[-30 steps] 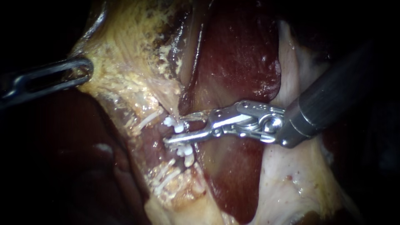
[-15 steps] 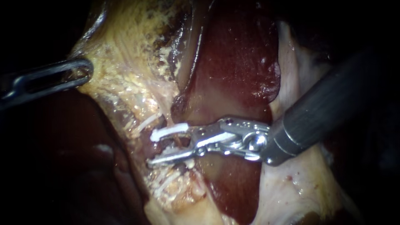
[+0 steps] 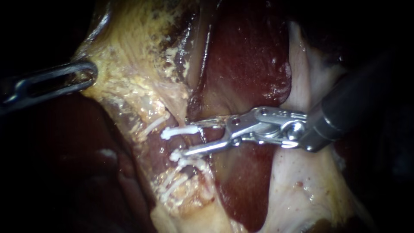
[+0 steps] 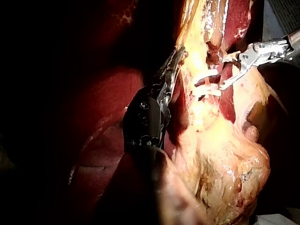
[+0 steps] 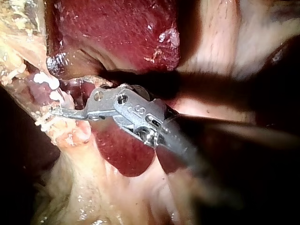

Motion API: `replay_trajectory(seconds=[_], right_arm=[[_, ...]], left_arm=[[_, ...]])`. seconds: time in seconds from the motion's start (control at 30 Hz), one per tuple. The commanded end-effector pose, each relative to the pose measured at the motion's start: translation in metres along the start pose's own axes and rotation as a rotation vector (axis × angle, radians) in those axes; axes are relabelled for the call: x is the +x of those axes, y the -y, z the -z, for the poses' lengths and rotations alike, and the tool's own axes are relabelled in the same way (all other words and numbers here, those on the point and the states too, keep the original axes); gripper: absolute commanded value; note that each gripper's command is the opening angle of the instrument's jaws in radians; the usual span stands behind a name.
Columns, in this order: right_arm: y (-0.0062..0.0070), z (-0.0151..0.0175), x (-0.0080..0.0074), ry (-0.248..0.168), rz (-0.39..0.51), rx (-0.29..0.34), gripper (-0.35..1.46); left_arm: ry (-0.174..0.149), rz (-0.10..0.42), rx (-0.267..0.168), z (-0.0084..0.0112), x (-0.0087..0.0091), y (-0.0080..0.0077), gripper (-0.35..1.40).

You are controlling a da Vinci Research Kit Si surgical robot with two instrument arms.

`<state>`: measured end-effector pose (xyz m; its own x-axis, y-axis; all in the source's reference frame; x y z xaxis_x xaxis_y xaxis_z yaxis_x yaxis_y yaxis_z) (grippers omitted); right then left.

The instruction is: Going back third clip right tube

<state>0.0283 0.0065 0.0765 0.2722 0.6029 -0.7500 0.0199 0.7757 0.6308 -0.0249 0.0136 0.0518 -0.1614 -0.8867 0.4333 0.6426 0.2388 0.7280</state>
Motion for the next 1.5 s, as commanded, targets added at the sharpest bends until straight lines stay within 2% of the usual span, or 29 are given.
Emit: replay_trajectory(seconds=[0.03, 0.2, 0.33, 0.67, 0.8, 0.9, 1.0, 1.13, 1.27, 1.37, 1.5], right_arm=[[0.0001, 0.0009, 0.0003, 0.002, 0.046, 0.004, 0.60], [0.0008, 0.0042, 0.0013, 0.006, 0.204, 0.017, 0.60], [0.0016, 0.0061, 0.0022, 0.010, 0.259, 0.029, 0.60], [0.0042, 0.0097, 0.0040, 0.000, 0.269, 0.049, 0.60], [0.0049, 0.0107, 0.0046, -0.006, 0.266, 0.050, 0.60], [0.0050, 0.0110, 0.0049, -0.009, 0.263, 0.048, 0.60], [0.0050, 0.0111, 0.0049, -0.015, 0.263, 0.047, 0.60], [0.0050, 0.0113, 0.0049, -0.014, 0.262, 0.044, 0.60], [0.0049, 0.0115, 0.0049, -0.014, 0.261, 0.042, 0.60], [0.0048, 0.0116, 0.0050, -0.017, 0.259, 0.039, 0.60], [0.0047, 0.0118, 0.0053, -0.019, 0.256, 0.035, 0.60]], left_arm=[[0.000, -0.001, 0.001, -0.0001, 0.0000, -0.0001, -0.35], [0.001, -0.004, 0.003, -0.0008, 0.0005, -0.0007, -0.35], [0.001, -0.001, 0.008, -0.0015, 0.0011, -0.0012, -0.35], [0.006, -0.034, 0.014, -0.0026, 0.0020, -0.0015, -0.35], [0.008, -0.036, 0.016, -0.0038, 0.0024, -0.0017, -0.35], [0.008, -0.045, 0.023, -0.0056, 0.0033, -0.0019, -0.35], [0.008, -0.057, 0.038, -0.0084, 0.0047, -0.0018, -0.35], [-0.028, -0.082, 0.040, -0.0128, 0.0070, -0.0019, -0.35], [-0.056, -0.098, 0.047, -0.0165, 0.0091, -0.0023, -0.35], [-0.070, -0.108, 0.056, -0.0180, 0.0101, -0.0028, -0.35], [-0.077, -0.113, 0.064, -0.0182, 0.0099, -0.0029, -0.35]])
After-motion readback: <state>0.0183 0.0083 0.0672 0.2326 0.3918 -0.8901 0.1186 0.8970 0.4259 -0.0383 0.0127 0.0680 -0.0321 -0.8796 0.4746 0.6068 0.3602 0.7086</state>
